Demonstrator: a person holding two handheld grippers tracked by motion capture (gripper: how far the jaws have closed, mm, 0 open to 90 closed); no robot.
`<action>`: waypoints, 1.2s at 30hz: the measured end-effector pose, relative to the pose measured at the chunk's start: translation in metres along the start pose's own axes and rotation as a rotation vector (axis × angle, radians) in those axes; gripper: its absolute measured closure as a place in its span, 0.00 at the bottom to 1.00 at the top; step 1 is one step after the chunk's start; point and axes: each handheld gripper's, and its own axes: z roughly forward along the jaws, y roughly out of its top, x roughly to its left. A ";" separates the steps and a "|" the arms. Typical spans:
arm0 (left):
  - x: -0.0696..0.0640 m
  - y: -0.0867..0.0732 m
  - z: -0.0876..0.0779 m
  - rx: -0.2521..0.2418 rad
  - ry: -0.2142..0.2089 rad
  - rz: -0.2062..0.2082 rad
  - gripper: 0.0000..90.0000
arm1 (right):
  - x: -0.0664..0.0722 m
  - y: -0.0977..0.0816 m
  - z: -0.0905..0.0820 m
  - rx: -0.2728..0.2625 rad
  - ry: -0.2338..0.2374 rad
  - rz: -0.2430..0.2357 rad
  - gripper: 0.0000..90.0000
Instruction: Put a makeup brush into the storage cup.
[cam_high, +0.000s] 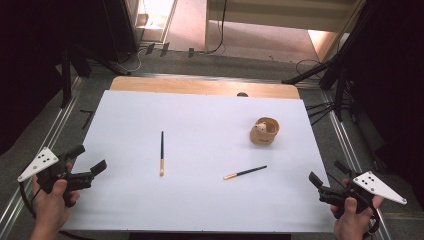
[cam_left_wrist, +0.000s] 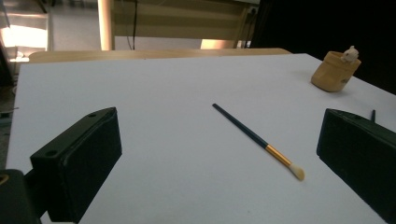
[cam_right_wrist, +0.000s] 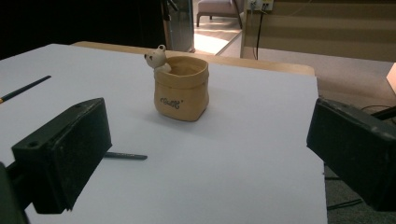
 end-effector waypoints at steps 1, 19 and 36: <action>0.000 0.000 0.000 0.000 0.000 0.000 0.01 | 0.000 0.000 0.000 0.000 0.000 0.000 0.00; -0.007 0.014 -0.005 0.041 0.003 -0.030 0.59 | 0.002 0.003 0.002 0.006 0.003 0.003 0.00; -0.021 0.021 -0.067 -0.010 0.006 0.061 0.87 | 0.005 0.003 0.004 0.015 0.010 -0.017 0.00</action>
